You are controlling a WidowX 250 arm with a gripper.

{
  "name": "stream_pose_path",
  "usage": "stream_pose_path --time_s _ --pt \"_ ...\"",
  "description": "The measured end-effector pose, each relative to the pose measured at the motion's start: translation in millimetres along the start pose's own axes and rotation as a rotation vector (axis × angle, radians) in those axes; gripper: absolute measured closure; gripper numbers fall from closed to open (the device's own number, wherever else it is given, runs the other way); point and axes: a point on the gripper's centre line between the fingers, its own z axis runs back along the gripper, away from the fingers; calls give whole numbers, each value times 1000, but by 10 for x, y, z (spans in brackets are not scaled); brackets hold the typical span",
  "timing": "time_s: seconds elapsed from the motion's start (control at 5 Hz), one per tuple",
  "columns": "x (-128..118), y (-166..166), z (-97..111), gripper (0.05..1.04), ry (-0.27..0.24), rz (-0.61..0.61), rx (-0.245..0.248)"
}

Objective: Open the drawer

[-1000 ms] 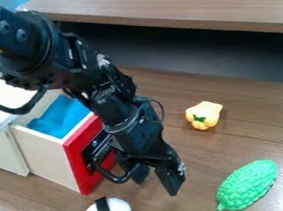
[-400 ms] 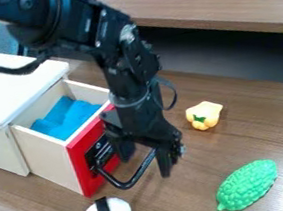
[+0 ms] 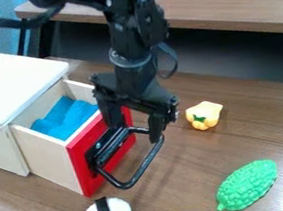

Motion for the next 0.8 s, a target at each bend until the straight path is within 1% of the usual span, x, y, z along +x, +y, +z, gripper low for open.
stream_pose_path --time_s 0.2,0.4,0.6,0.8 --pt "69 102 215 84 -39 41 -70" --pt "124 170 289 84 -37 69 -115" --pt "271 257 349 84 -39 102 -134" --pt "376 407 352 84 -38 144 -144"
